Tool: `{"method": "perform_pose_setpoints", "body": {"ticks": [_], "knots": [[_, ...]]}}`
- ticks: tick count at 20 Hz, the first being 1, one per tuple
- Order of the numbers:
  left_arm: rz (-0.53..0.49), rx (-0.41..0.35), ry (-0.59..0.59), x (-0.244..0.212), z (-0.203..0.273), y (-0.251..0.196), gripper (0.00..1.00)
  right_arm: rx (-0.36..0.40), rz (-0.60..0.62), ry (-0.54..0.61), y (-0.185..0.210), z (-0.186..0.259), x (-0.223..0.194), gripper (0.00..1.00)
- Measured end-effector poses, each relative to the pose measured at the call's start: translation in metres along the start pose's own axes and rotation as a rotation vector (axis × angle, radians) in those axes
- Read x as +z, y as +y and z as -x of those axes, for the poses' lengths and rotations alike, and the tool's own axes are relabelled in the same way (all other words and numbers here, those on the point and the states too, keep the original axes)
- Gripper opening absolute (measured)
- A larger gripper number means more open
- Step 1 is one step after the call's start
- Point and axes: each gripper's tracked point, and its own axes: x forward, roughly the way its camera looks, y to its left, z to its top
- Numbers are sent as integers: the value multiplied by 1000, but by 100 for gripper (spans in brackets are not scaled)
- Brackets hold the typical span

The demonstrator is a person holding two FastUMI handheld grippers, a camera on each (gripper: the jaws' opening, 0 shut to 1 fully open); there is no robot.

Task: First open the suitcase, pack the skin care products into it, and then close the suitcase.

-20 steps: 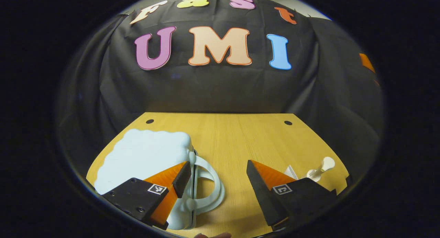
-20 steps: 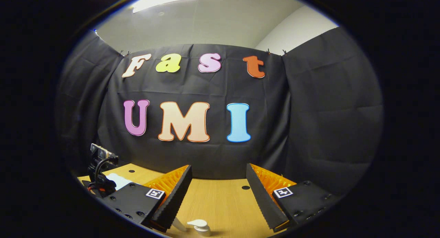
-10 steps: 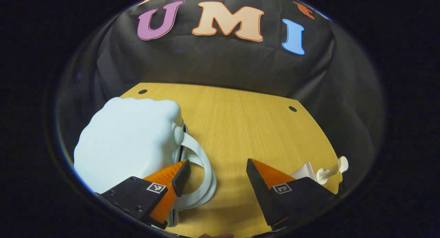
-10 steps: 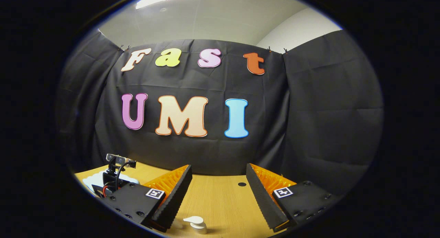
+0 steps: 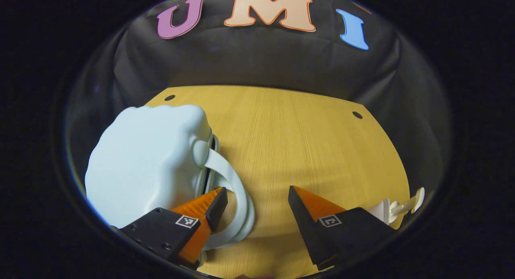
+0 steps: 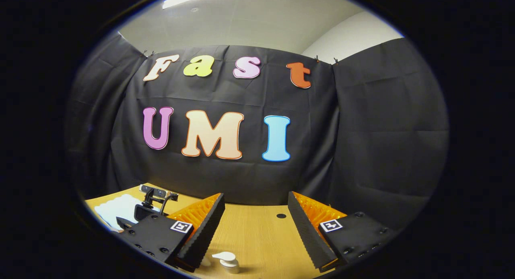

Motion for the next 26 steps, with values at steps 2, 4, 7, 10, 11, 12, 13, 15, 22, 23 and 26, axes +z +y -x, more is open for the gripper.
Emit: {"method": "perform_pose_setpoints", "body": {"ticks": [2, 4, 7, 10, 11, 12, 13, 15, 22, 23, 26], "knots": [[47, -32, 46, -9, -3, -3, 91, -5, 2, -3, -3, -1, 0, 99], [49, -7, 33, -8, -4, 9, 76, -8, 3, -3, -4, -1, 0, 100], [36, 16, 28, -6, -1, 21, 29, 0, 3, -2, -1, -2, -2, 100], [22, -5, 42, -6, 0, 22, 9, 17, 6, -12, 6, -3, 1, 99], [9, -12, 53, -6, 0, 21, 6, 23, 10, -19, 8, -2, 2, 99], [-15, -8, 57, -5, 2, 22, 5, 27, 14, -28, 10, -2, 3, 99], [-29, 3, 48, -2, 4, 21, 3, 30, 18, -36, 11, -2, 5, 99], [-87, 14, -2, 12, 13, 17, 0, 37, 19, -48, 12, -2, 7, 99], [-113, -46, -67, 50, 65, 23, 0, 70, -14, -49, 24, -5, 4, 99], [-129, -49, -79, 57, 72, 26, 0, 76, -16, -51, 27, -6, 5, 100], [-107, -65, -100, 72, 89, 37, 0, 96, -26, -60, 38, -6, 8, 99]]}}
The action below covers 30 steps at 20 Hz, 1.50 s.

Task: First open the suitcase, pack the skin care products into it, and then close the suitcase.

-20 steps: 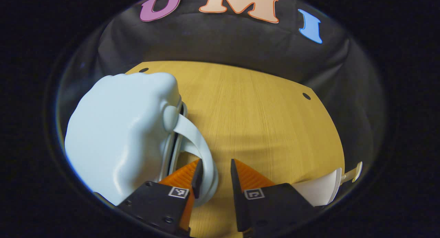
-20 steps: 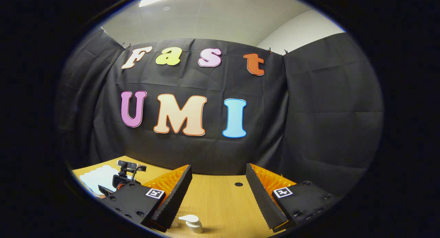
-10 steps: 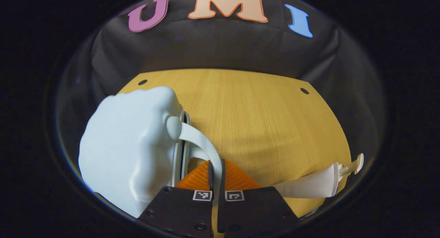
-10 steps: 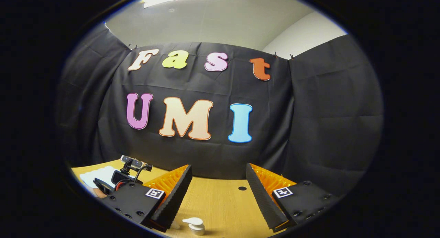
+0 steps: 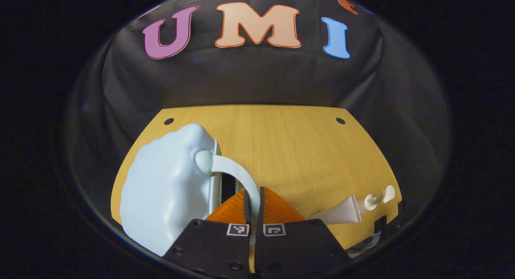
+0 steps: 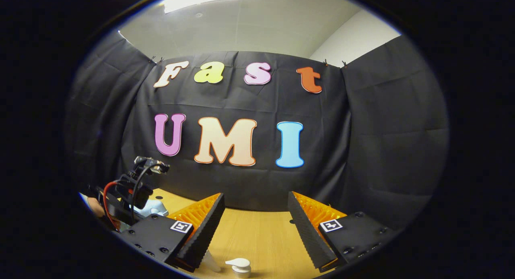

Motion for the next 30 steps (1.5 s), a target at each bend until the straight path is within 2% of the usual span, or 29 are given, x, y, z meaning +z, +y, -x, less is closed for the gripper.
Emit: {"method": "perform_pose_setpoints", "body": {"ticks": [3, 5, 9, 13, 20, 27, 30], "knots": [[45, -21, -28, 19, 16, 11, 0, 18, -5, -5, 14, -3, 1, 98], [34, -28, -45, 33, 30, 25, 0, 25, -7, -5, 21, -6, 1, 99], [-6, 7, -103, 60, 57, 63, 0, 33, -32, 4, 41, -11, -3, 100], [24, 25, -135, 75, 76, 101, 0, 57, -52, 11, 65, -17, -6, 99], [1, 117, -183, 93, 99, 179, 0, 73, -78, 15, 103, -28, -5, 99], [-32, 234, -228, 104, 107, 286, 0, 60, -85, -8, 144, -33, 4, 99], [-47, 285, -203, 101, 111, 330, 0, 54, -76, -24, 161, -35, 10, 99]]}}
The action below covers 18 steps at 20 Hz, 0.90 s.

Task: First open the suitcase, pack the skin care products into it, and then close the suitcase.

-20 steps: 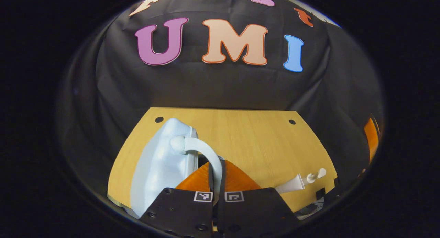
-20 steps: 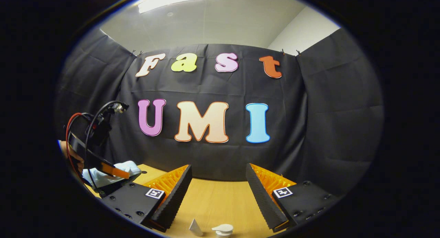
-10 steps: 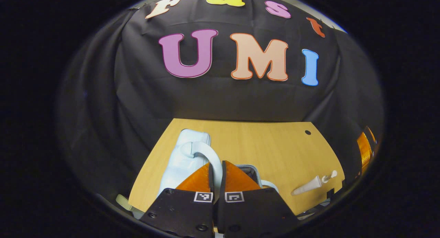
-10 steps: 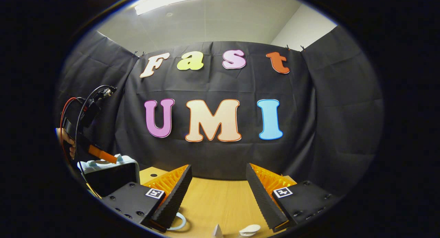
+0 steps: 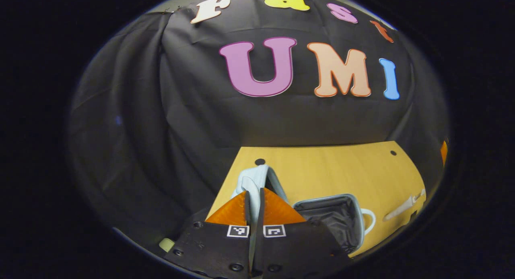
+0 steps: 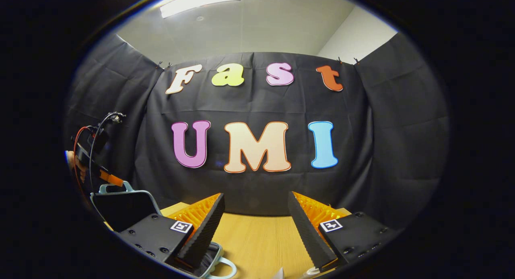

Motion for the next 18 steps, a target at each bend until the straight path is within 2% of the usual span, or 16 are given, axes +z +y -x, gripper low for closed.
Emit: {"method": "perform_pose_setpoints", "body": {"ticks": [9, 15, 18], "knots": [[84, 81, 122, -57, -51, 89, 0, 42, 35, 10, 53, -8, 0, 99], [205, 61, 242, -112, -83, 113, 0, 42, 50, 25, 67, -12, -4, 99], [222, 68, 296, -141, -97, 126, 0, 41, 61, 32, 70, -13, -5, 98]]}}
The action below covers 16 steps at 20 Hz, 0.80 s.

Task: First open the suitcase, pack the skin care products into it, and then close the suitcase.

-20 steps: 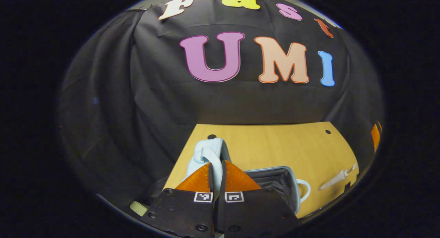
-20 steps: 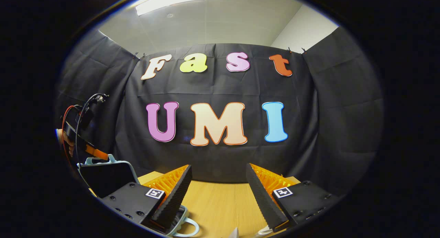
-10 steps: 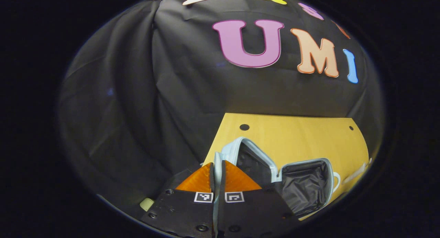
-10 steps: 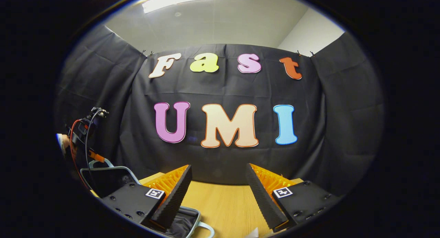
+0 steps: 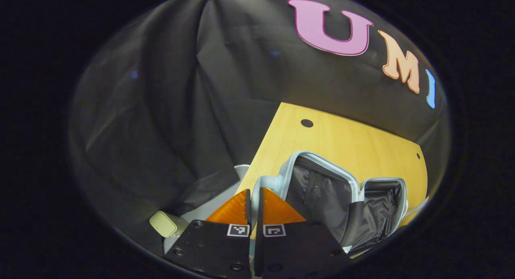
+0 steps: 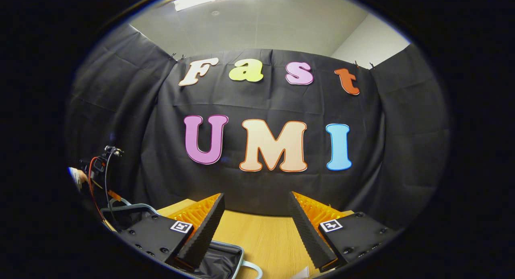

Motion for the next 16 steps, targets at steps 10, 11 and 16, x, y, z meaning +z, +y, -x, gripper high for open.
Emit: {"method": "perform_pose_setpoints", "body": {"ticks": [10, 11, 16], "knots": [[89, 103, -71, -17, -34, 31, 15, -31, 24, 7, -8, 9, 0, 99], [84, 112, -111, -8, -24, 30, 36, -31, 27, 8, -10, 11, 0, 99], [54, 197, -381, 43, 29, 7, 98, -31, 21, -8, -30, 17, 3, 100]]}}
